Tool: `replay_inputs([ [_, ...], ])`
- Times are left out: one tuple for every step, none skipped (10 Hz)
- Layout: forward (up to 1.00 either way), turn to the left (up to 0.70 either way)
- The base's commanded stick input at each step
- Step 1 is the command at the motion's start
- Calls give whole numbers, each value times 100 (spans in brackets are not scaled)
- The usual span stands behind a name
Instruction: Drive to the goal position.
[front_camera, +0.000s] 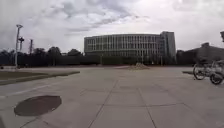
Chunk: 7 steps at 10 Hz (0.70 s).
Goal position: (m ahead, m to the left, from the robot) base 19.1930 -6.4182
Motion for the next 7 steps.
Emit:
replay_inputs([
  [70, 0],
  [70, 0],
  [70, 0],
  [70, 0],
  [70, 0],
  [70, 0],
  [70, 0],
])
